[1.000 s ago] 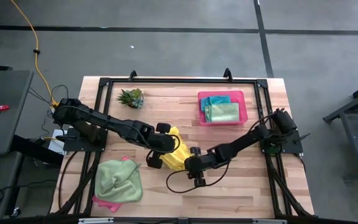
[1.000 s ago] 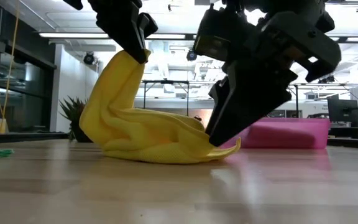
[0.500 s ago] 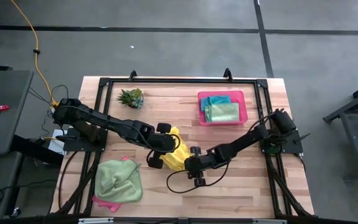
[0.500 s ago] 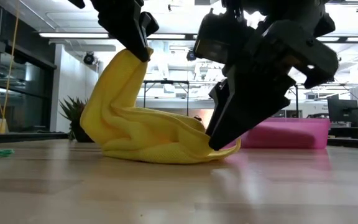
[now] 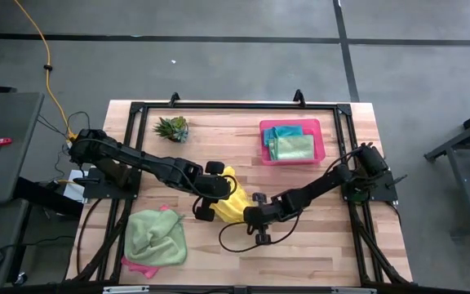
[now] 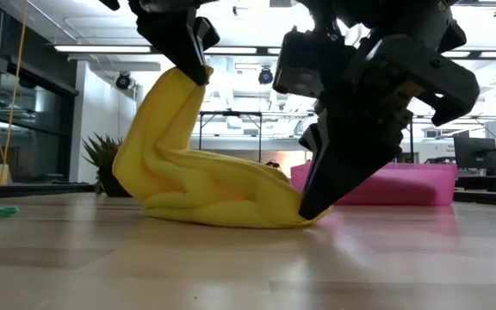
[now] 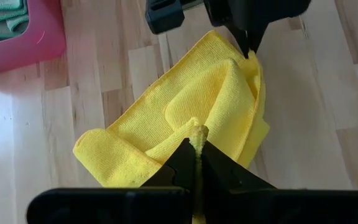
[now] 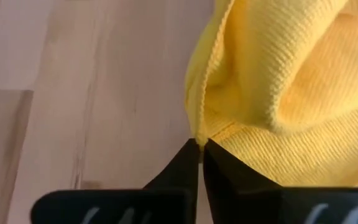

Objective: Fold microfiber towels
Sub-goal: Fold the yellow microfiber cloth

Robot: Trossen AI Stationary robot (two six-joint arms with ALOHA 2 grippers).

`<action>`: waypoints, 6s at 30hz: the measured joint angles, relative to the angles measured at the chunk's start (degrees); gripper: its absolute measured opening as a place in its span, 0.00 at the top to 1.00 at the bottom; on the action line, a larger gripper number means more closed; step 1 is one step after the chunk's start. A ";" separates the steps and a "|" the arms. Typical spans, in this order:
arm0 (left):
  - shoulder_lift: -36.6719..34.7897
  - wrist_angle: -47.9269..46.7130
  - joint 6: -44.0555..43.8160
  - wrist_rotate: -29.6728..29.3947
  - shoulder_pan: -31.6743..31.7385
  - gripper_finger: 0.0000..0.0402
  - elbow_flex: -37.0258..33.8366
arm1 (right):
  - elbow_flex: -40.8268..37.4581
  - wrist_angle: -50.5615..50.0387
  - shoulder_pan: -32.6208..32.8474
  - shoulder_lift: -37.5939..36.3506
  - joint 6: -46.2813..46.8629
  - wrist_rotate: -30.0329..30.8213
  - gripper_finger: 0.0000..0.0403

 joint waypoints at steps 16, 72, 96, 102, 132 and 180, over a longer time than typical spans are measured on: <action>-13.89 -3.55 1.91 -0.68 9.31 1.00 0.02 | -0.04 -17.83 -5.42 -26.40 -0.75 13.14 1.00; -20.48 37.72 -40.76 -19.13 -3.91 0.97 -47.23 | 1.62 -20.34 -15.83 -11.68 5.70 -0.94 1.00; -19.71 23.00 6.80 1.94 11.27 0.62 -41.23 | 1.62 -20.08 -15.36 -11.09 10.09 -1.97 1.00; -19.69 16.15 12.01 5.44 13.98 0.62 -36.56 | 1.62 -20.13 -15.41 -11.09 10.10 -2.36 1.00; -21.05 6.44 -32.00 8.51 12.89 0.62 -29.65 | 1.62 -20.96 -15.41 -11.07 9.85 -2.38 1.00; -22.83 5.20 -24.98 6.54 6.75 0.62 -29.77 | 1.62 -21.42 -15.45 -11.07 8.91 -1.11 1.00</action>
